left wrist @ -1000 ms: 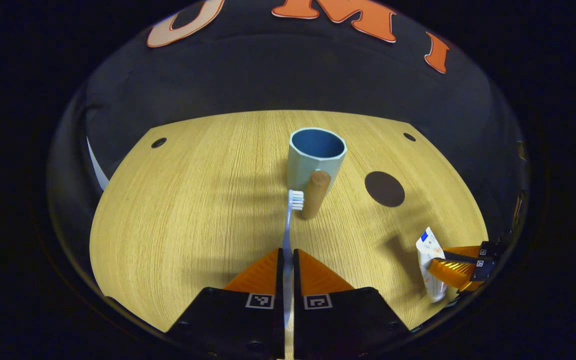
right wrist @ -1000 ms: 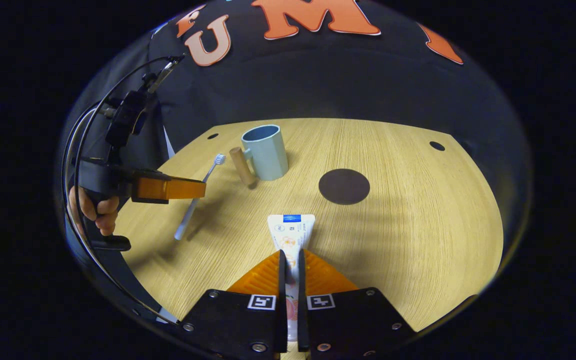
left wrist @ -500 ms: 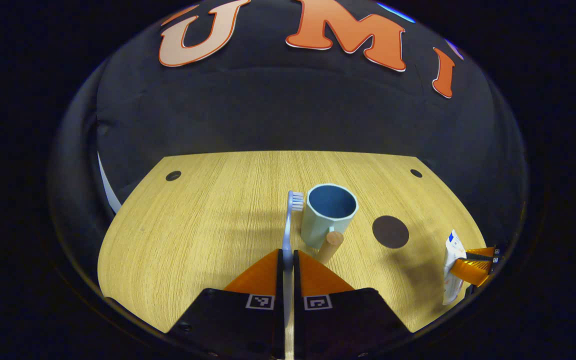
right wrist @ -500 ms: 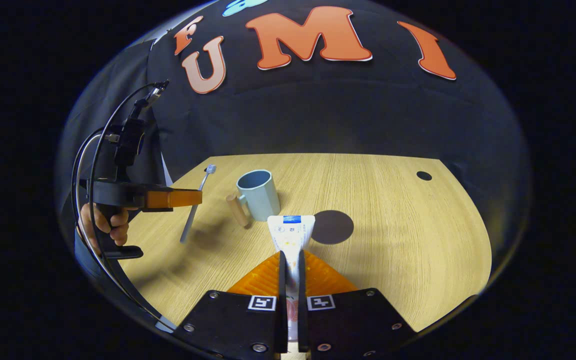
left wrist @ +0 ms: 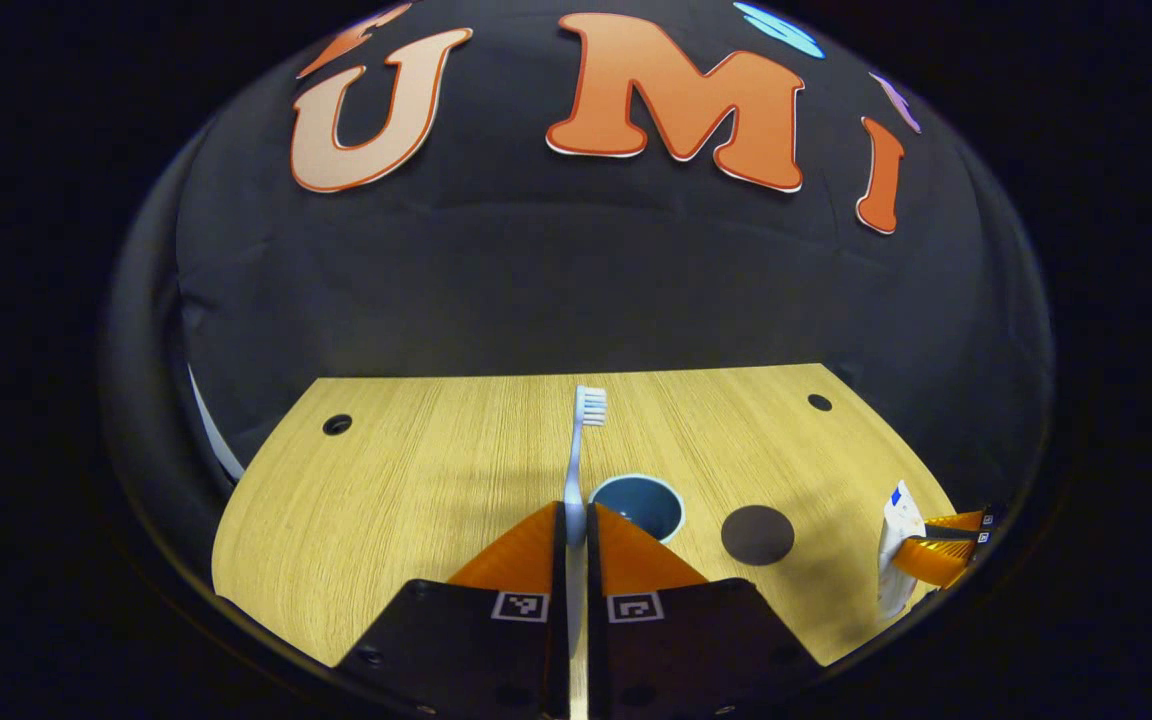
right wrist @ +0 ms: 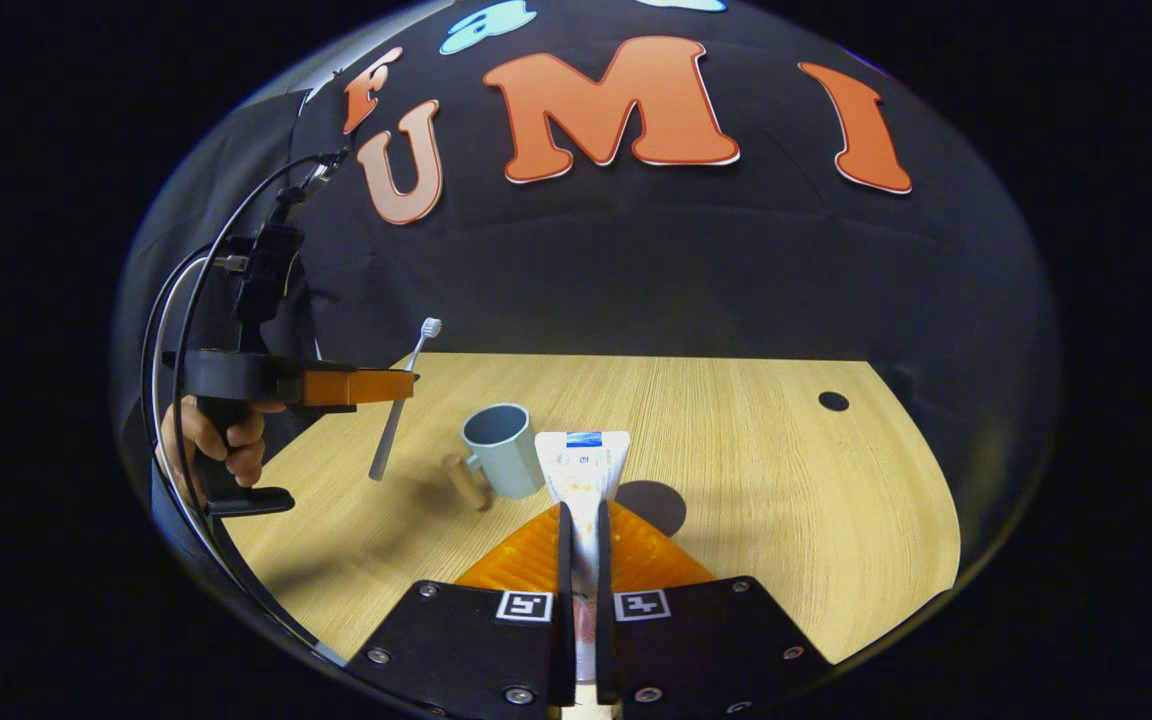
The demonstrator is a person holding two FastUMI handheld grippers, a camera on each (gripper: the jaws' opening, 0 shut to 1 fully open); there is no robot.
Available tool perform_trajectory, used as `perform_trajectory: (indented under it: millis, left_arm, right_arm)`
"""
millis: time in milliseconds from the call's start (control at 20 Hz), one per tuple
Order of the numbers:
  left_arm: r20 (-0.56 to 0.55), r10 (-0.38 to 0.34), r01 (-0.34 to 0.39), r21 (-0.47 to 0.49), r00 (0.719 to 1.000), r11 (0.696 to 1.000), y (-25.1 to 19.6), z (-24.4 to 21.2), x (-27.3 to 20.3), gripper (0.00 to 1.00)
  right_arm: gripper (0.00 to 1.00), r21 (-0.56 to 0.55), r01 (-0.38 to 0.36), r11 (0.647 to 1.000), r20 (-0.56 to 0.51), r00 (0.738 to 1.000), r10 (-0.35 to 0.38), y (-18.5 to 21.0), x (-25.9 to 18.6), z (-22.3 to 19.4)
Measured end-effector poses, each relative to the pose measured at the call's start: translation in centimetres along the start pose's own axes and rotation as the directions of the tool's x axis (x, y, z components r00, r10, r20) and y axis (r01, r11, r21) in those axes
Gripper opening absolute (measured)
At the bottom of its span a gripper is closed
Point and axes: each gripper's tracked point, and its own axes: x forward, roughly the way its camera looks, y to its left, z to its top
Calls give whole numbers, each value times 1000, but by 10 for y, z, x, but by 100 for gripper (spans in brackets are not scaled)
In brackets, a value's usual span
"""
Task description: Put the toothbrush and toothpaste on the desktop into the cup, then pick up the cup and place it on the coaster on the desktop.
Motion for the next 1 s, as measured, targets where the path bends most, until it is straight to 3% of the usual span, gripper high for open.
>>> perform_trajectory:
  millis: [650, 1000]
  left_arm:
    - [121, -73, 69, 38, 990, 997, -38, 55, 72, 7]
    - [129, -125, 126, 1, 984, 992, -50, 47, 95, 7]
  right_arm:
    - [8, 41, 23, 999, 97, 995, -27, -17, 29, 41]
    - [8, 51, 37, 998, 108, 993, -42, -25, 41, 45]
